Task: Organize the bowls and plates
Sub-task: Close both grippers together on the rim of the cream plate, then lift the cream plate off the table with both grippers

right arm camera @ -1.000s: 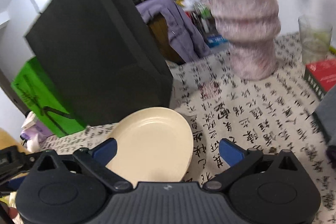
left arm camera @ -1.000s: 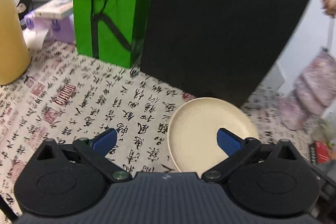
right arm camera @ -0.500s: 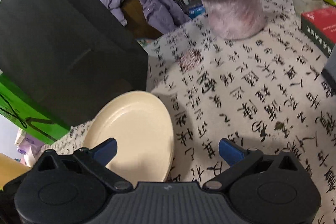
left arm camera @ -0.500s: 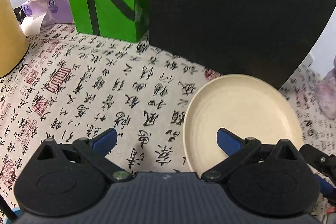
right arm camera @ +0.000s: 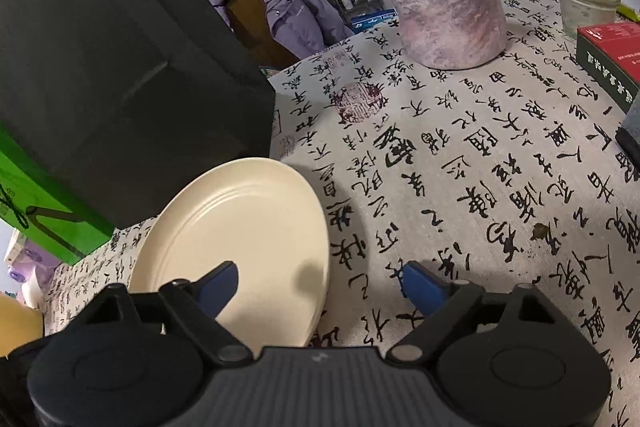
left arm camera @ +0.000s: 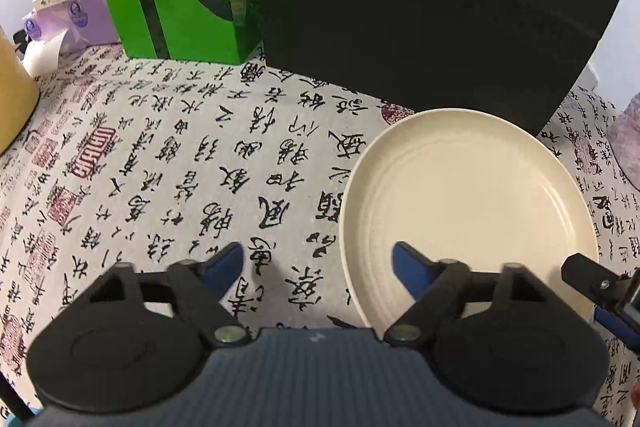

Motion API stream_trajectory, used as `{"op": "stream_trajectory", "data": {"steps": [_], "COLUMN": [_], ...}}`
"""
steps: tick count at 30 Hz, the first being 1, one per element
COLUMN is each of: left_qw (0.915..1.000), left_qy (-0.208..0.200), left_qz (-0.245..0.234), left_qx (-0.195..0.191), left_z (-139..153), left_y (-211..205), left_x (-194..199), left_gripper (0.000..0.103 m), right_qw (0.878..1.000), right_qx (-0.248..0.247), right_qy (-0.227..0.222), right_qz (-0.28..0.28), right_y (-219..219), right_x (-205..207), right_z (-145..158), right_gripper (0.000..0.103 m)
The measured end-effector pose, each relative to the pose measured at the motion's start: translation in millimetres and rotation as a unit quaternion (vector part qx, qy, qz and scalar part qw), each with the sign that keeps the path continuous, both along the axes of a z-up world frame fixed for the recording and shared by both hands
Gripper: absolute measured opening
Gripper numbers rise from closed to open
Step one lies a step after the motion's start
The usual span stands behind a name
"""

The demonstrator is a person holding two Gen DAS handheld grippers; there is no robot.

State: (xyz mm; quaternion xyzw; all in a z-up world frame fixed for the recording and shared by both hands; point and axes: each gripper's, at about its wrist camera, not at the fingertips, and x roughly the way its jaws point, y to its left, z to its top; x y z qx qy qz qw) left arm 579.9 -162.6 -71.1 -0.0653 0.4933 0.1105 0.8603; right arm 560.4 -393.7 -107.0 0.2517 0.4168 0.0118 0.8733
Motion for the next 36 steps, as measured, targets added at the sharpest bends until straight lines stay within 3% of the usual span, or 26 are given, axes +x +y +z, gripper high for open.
{"op": "stream_trajectory", "data": {"steps": [3, 6, 9, 12, 14, 16, 24, 36], "left_qw": [0.9999, 0.9996, 0.9994, 0.9991, 0.9991, 0.9989, 0.9991, 0.9991], "left_qy": [0.008, -0.003, -0.008, -0.009, -0.011, -0.015, -0.02, -0.026], "left_qz": [-0.005, 0.0, -0.01, -0.025, -0.027, -0.032, -0.03, -0.032], "left_qx": [-0.006, -0.027, -0.033, -0.033, -0.03, -0.033, -0.019, -0.008], "left_z": [-4, -3, -3, -3, -3, -4, -4, 2], "left_y": [0, 3, 1, -4, -6, -7, -8, -7], "left_x": [1, 0, -1, -1, -2, -2, -3, -7], "left_gripper": [0.064, 0.046, 0.036, 0.026, 0.025, 0.019, 0.019, 0.019], "right_qw": [1.0, 1.0, 1.0, 0.999, 0.998, 0.998, 0.997, 0.995], "right_qx": [-0.009, -0.019, -0.022, -0.023, -0.034, -0.042, -0.061, -0.069], "right_qy": [-0.002, -0.002, -0.003, -0.005, -0.005, -0.006, -0.012, -0.035], "right_qz": [-0.001, 0.005, 0.013, 0.032, 0.048, 0.054, 0.046, 0.056], "right_y": [2, 4, 7, 12, 18, 22, 23, 27], "right_x": [0, 0, 0, 0, 0, 0, -3, -9], "right_z": [0, 0, 0, -1, 0, -1, -1, 5], "right_gripper": [0.07, 0.071, 0.068, 0.057, 0.05, 0.038, 0.017, 0.014]}}
